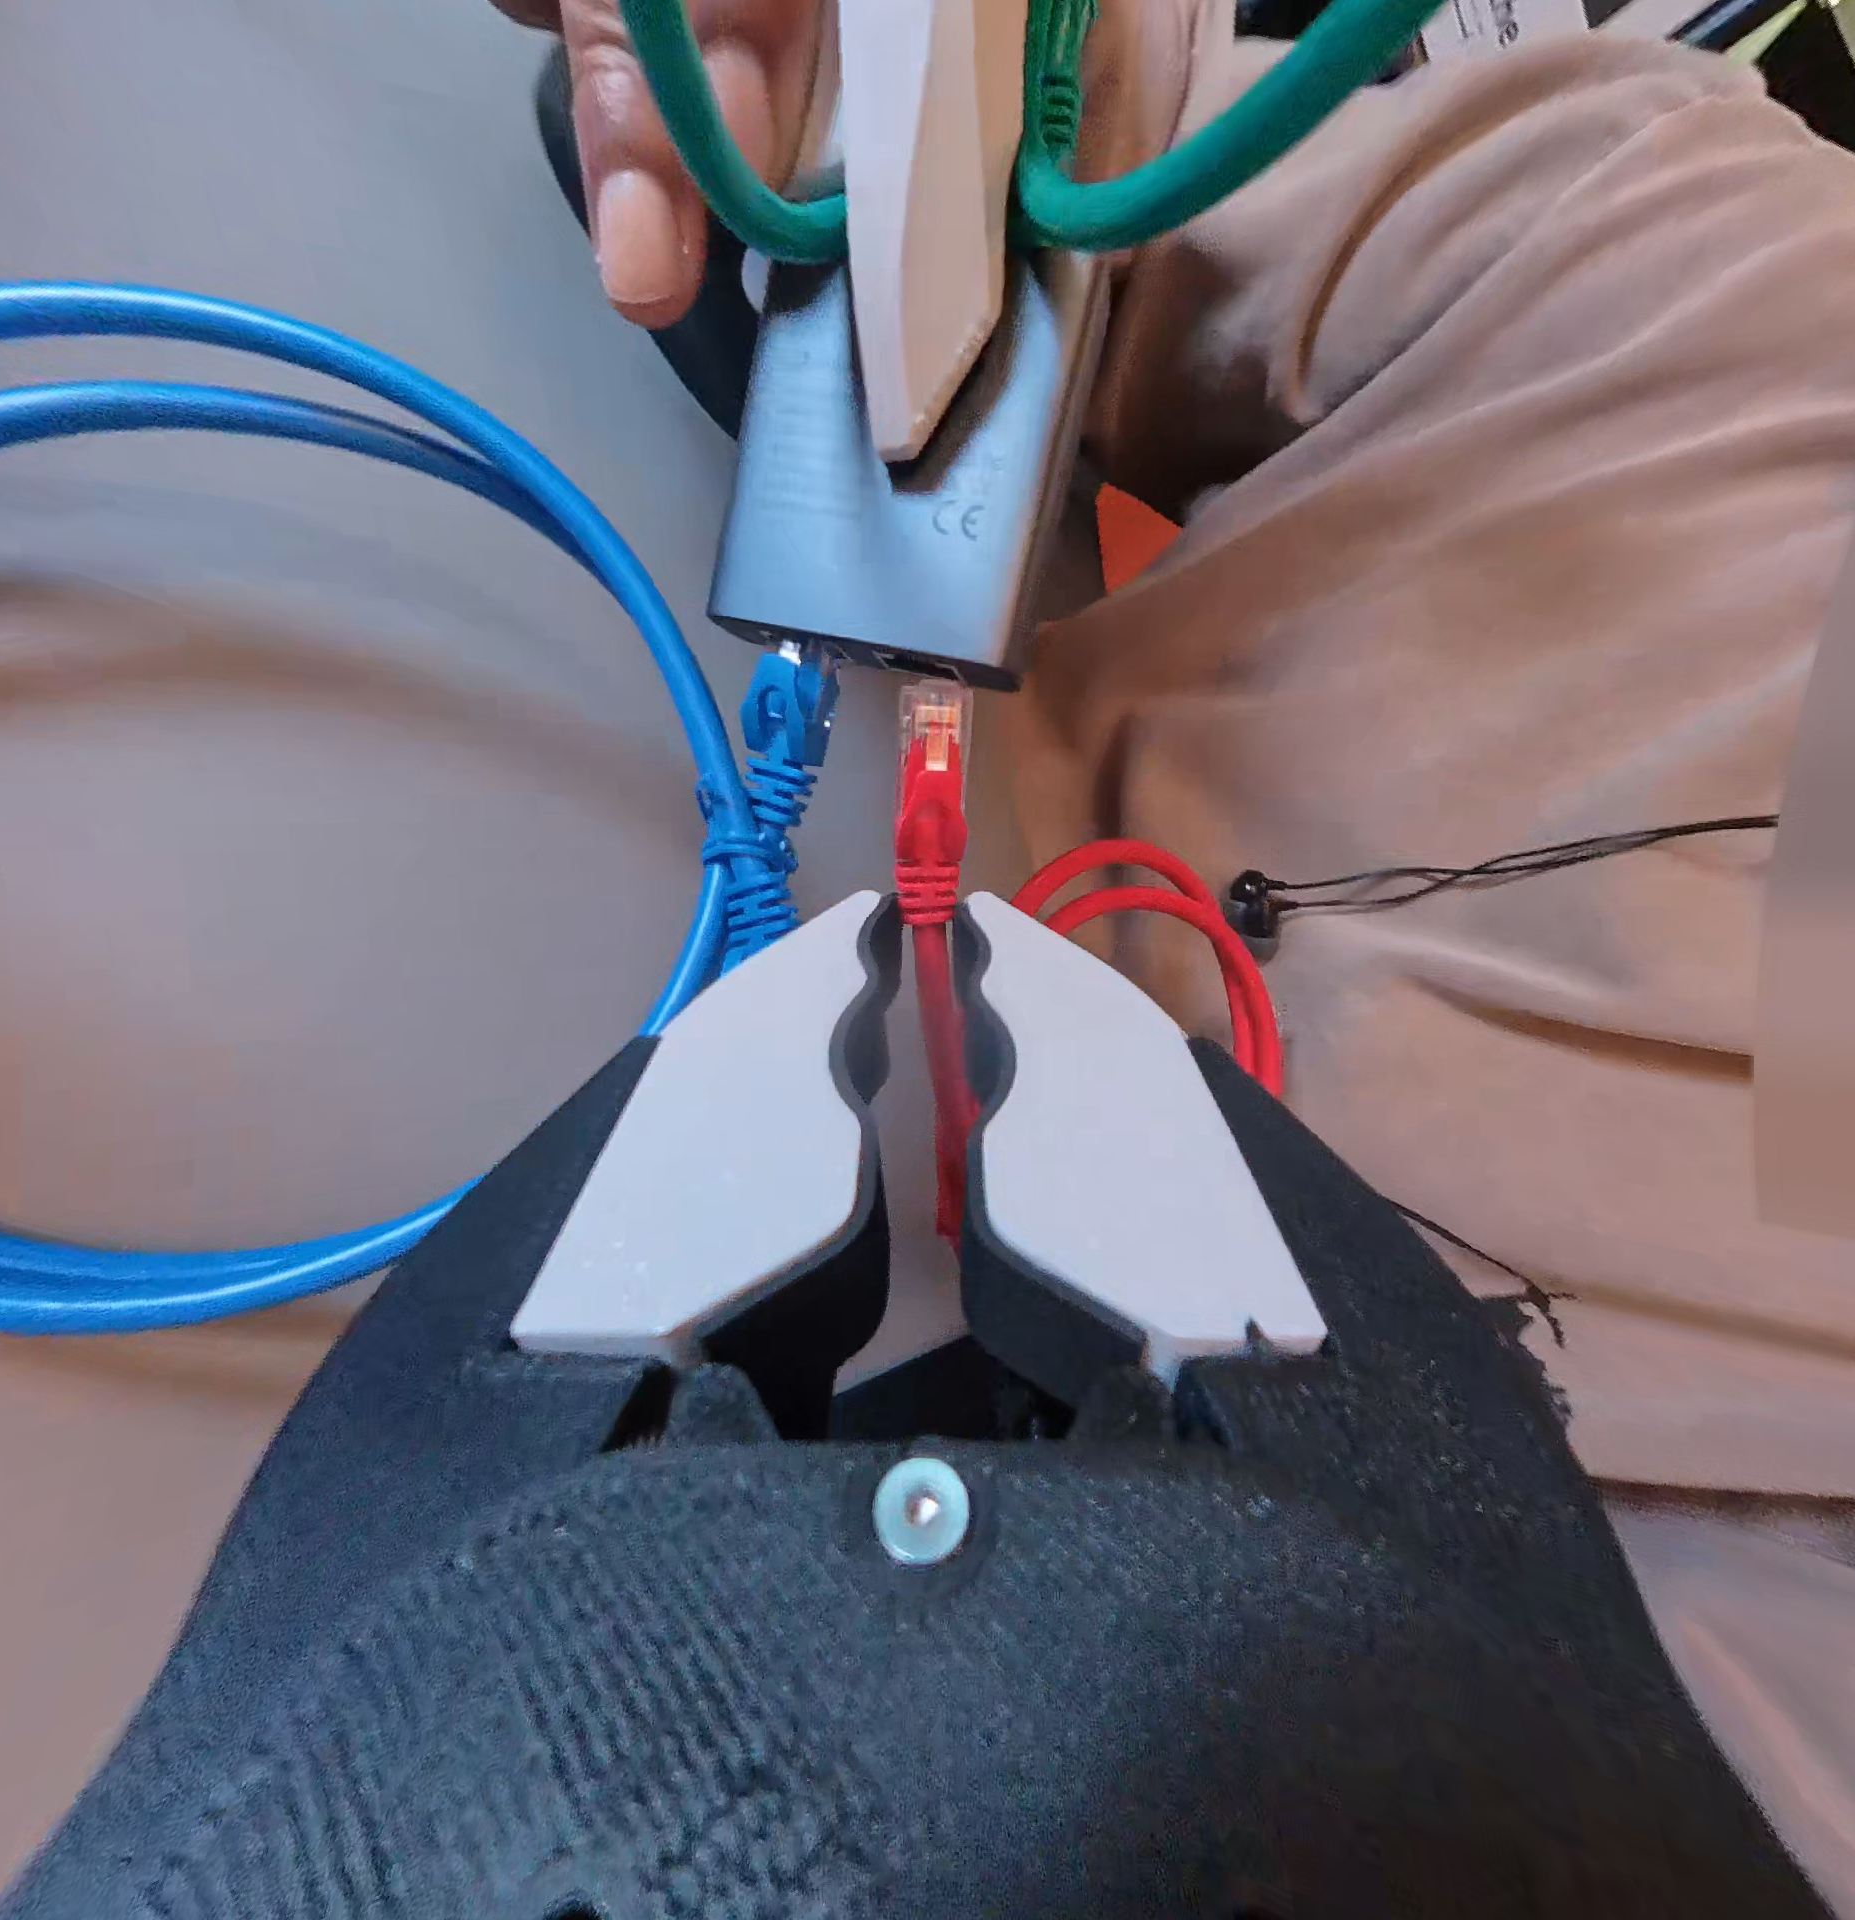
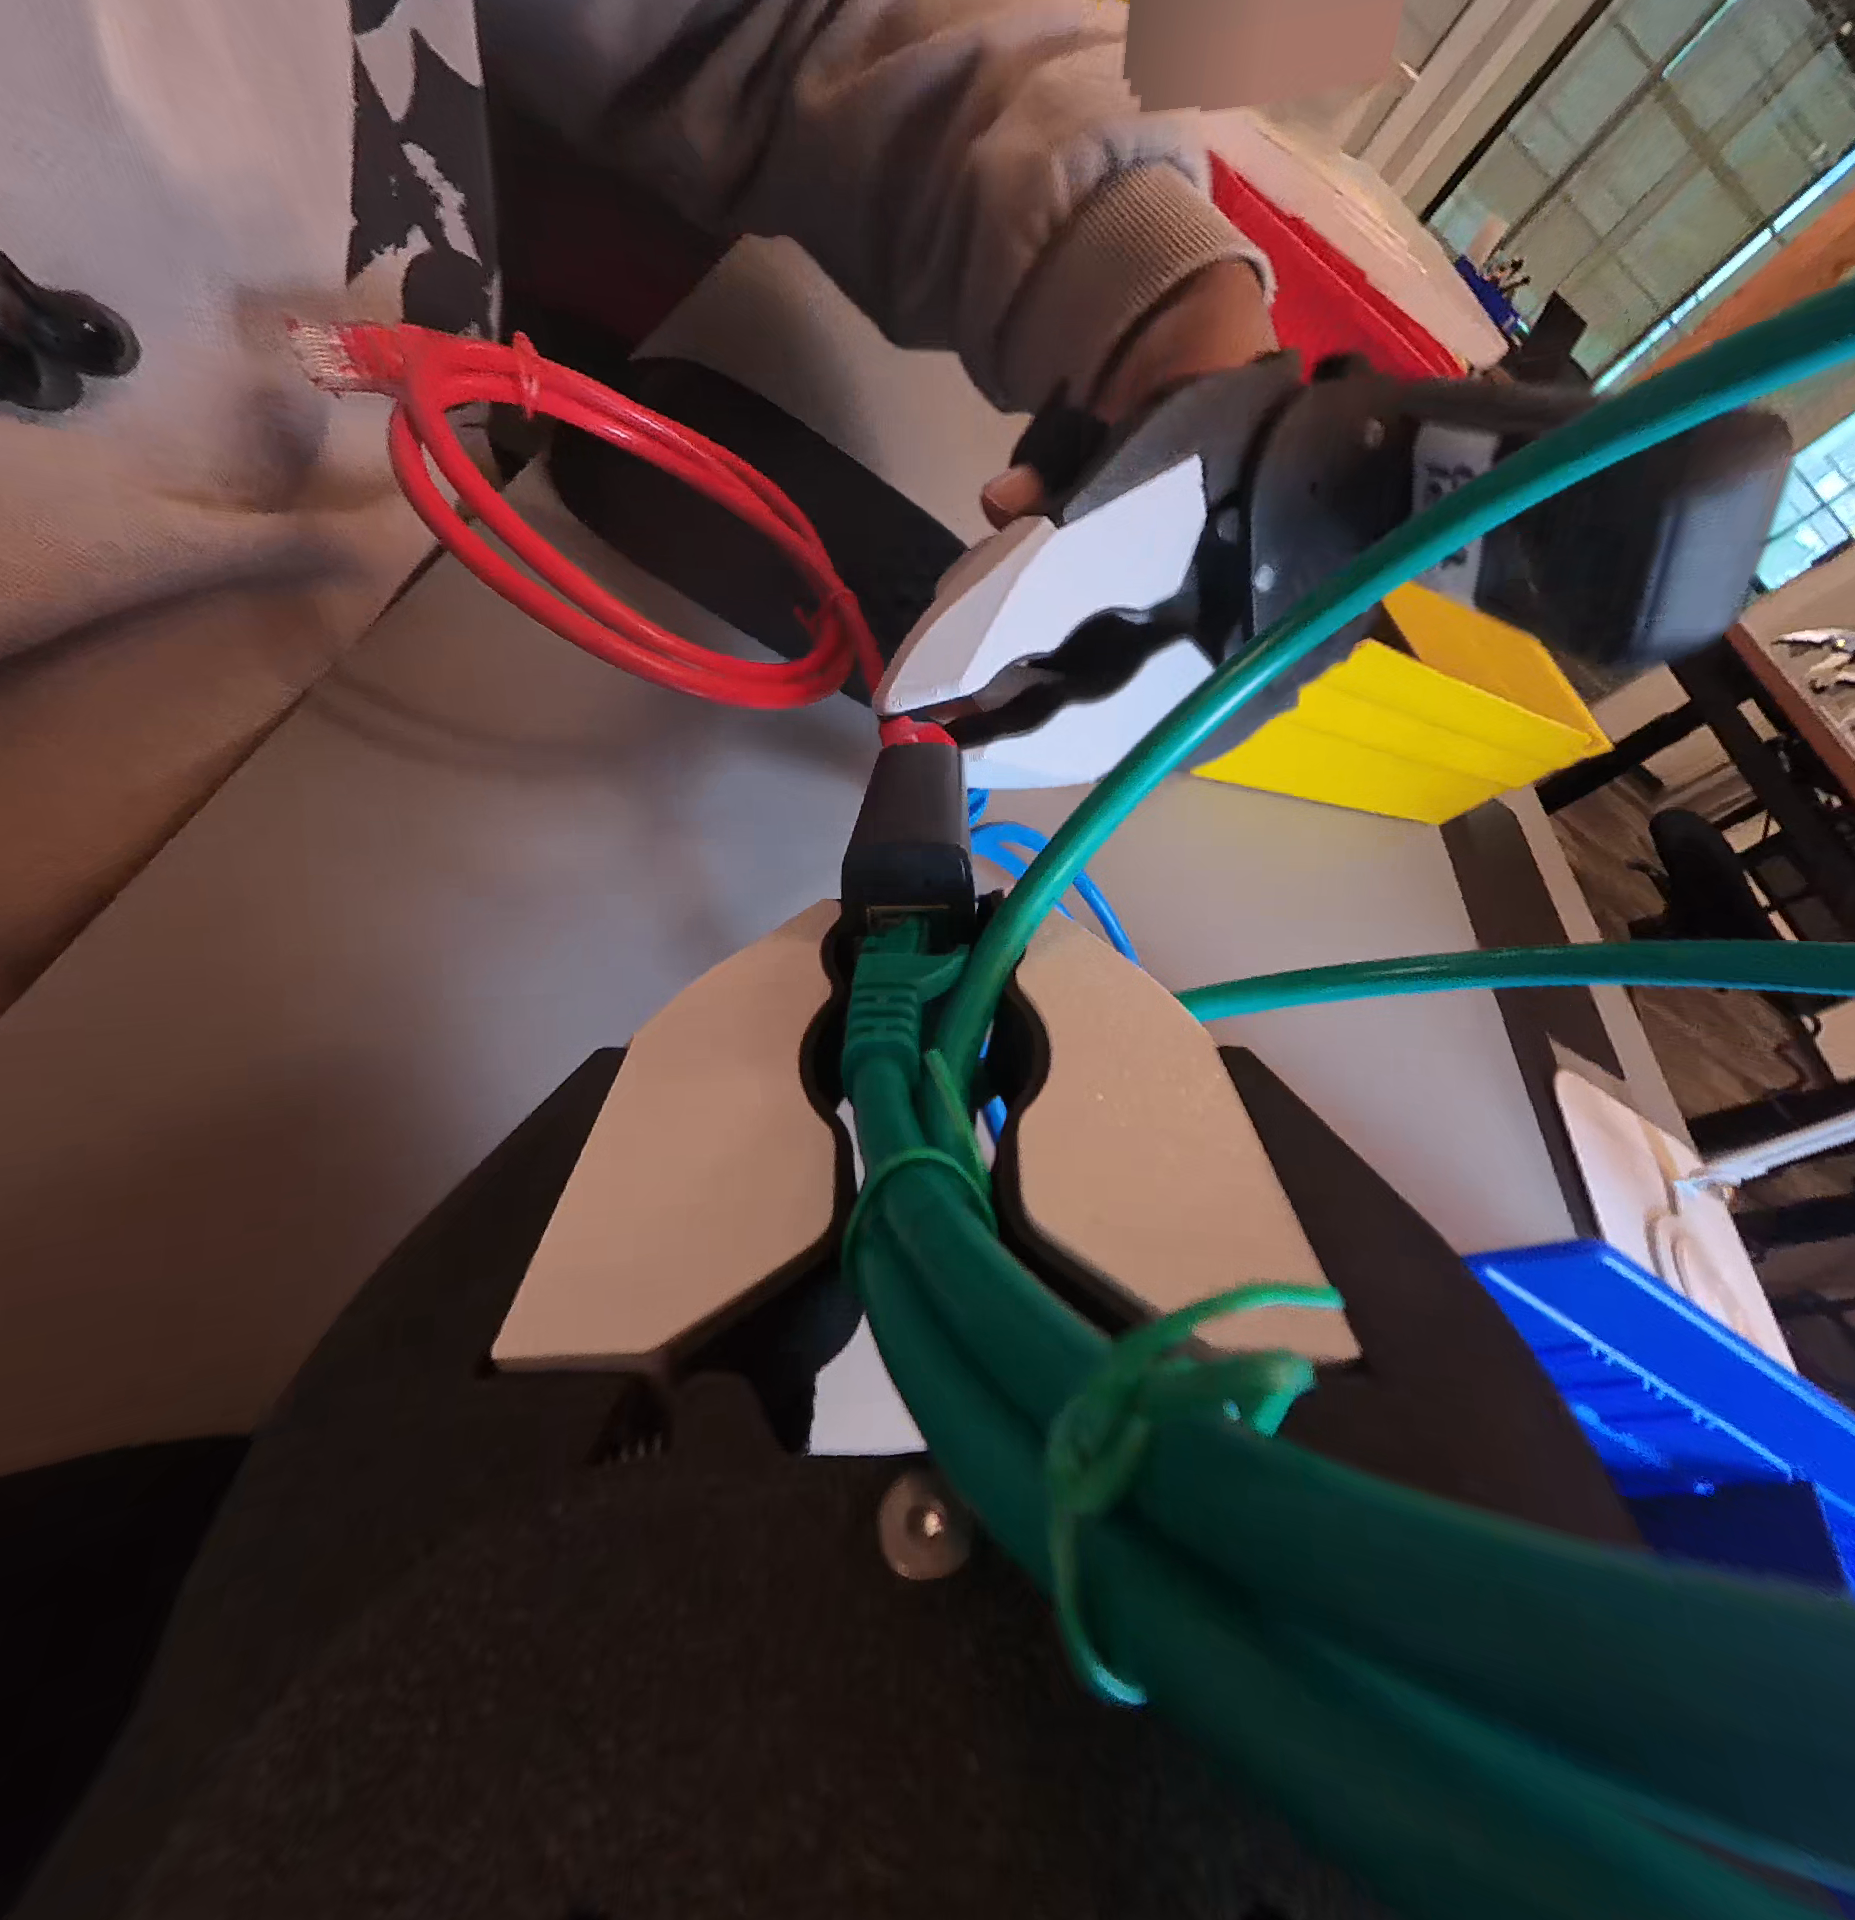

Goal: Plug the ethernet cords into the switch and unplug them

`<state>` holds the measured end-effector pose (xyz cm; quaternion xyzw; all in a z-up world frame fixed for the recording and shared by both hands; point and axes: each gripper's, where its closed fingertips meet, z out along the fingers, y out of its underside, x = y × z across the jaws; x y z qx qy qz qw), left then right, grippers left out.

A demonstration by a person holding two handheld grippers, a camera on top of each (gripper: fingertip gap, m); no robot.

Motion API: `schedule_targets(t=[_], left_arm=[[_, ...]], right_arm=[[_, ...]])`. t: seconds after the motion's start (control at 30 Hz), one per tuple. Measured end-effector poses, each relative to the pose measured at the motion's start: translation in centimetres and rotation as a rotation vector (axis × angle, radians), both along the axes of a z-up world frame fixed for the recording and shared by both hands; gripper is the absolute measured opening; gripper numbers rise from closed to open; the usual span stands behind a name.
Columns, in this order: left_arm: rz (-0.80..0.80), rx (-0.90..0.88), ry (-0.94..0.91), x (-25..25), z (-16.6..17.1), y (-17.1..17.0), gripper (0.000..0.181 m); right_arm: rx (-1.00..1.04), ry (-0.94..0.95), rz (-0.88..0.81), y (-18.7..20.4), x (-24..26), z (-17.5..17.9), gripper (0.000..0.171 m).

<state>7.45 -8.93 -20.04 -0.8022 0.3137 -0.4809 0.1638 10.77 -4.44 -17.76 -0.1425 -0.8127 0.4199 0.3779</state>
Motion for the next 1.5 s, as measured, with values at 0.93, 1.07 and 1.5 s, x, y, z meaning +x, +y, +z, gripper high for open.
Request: schedule_targets(t=[0.93,1.07,1.5], left_arm=[[-0.295,-0.043,-0.138,4.3,2.2,-3.7,0.009],[-0.186,-0.017,-0.152,3.8,1.4,-2.5,0.009],[0.249,0.901,0.193,0.0,3.5,5.8,0.034]], right_arm=[[-0.286,-0.082,0.254,-3.4,2.9,3.3,0.021],[-0.346,-0.093,0.217,-2.4,2.3,2.7,0.021],[-0.457,0.027,-0.016,1.4,-2.2,2.9,0.021]])
